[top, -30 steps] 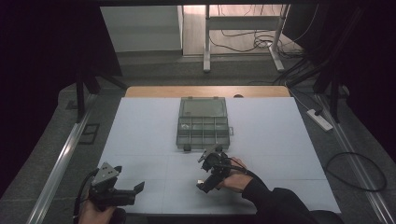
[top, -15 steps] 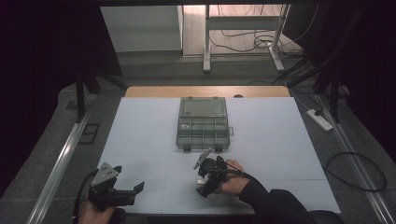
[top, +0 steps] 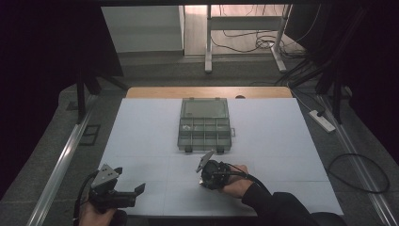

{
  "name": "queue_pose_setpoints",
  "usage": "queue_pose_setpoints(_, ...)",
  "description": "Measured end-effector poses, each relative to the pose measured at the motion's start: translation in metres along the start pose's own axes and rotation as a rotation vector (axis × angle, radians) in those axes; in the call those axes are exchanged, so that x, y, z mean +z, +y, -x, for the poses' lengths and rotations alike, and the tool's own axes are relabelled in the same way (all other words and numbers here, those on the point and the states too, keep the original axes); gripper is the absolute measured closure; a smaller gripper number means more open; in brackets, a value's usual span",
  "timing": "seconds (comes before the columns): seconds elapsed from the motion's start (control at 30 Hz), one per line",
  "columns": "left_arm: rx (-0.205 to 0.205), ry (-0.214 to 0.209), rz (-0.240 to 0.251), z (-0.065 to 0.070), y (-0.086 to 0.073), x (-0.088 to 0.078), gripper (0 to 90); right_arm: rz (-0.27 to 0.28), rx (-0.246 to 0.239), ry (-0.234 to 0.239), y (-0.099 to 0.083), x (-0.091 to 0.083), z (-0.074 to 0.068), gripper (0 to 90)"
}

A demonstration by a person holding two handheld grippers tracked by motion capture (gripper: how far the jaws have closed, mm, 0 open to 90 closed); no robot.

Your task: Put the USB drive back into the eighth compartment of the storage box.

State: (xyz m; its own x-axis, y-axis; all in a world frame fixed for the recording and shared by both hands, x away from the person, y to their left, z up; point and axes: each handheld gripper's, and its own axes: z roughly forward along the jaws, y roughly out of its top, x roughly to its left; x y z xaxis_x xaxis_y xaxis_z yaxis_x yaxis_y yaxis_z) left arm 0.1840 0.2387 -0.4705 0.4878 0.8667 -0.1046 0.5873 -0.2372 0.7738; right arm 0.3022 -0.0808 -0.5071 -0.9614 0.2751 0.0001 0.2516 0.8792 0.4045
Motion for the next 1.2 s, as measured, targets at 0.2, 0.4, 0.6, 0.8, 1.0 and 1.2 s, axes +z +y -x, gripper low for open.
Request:
queue_pose_setpoints(0.2,0.003,0.002,-0.002,0.000,0.000,0.000,0.9,0.015,0.011,0.017,0.000,-0.002,0.002,79.0)
queue_pose_setpoints(0.4,0.002,0.002,-0.002,0.000,0.000,0.000,1.0,0.051,0.030,0.005,0.001,-0.011,0.006,79.0)
queue_pose_setpoints(0.6,0.001,0.002,-0.004,0.000,0.000,0.000,1.0,0.093,0.064,0.008,0.001,-0.022,0.014,79.0)
queue_pose_setpoints(0.8,0.000,0.003,-0.005,0.000,0.000,0.001,1.0,0.144,0.107,0.001,0.000,-0.034,0.024,78.9)
queue_pose_setpoints(1.0,0.003,0.005,-0.007,0.000,0.000,0.001,1.0,0.185,0.142,-0.022,-0.002,-0.043,0.034,78.9)
queue_pose_setpoints(1.2,0.000,0.004,-0.006,0.000,0.000,0.001,1.0,0.222,0.179,-0.043,-0.004,-0.051,0.048,78.9)
